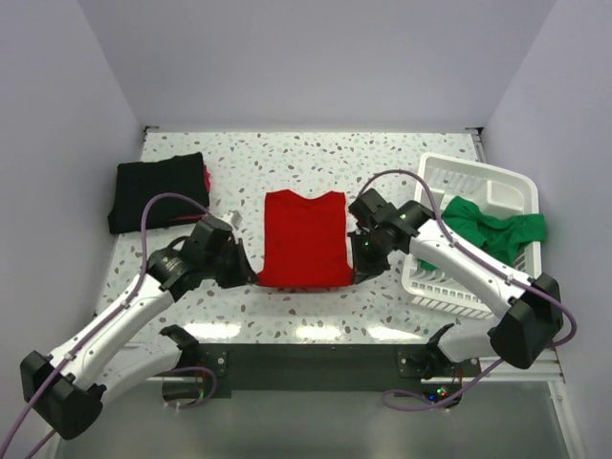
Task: Fold and stack the t-shirts
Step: Fold the tshirt
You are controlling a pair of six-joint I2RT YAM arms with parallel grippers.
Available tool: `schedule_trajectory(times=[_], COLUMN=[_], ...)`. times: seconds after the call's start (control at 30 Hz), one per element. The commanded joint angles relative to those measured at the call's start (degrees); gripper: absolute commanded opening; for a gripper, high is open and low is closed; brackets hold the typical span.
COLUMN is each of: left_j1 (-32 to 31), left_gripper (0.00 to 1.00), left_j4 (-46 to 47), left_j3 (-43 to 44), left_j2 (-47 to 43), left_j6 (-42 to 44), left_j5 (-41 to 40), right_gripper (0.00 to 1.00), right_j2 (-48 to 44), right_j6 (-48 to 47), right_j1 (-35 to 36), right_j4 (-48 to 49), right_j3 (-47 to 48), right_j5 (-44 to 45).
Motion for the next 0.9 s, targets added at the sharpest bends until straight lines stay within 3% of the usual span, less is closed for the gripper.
schedule_trajectory(times=[0.0,0.13,0.57,0.87], left_j1=[-0.3,-0.3,0.2,7.0], left_gripper=[0.00,0.00,0.00,0.00], left_j4=[-7.1,-7.7,2.4,8.7], left_j3=[7.5,12.3,15.0,16.4], left_j2=[-2.9,-1.9,7.9,14.2], left_j6=[-2.5,-1.7,2.6,6.8], left_j5=[-0.4,-2.5,-7.4,-3.3], right_gripper=[0.00,0.00,0.00,0.00], right_j2=[-3.1,-1.8,11.8,19.6], right_j6=[2.2,1.9,-1.5,-5.0], right_j1=[0.0,0.1,-3.4,-7.3], right_j4=[-7.2,-8.9,-3.3,-4.1], right_j3=[5.1,9.5,19.8,28.9], right_j5=[4.4,6.4,8.1,8.0])
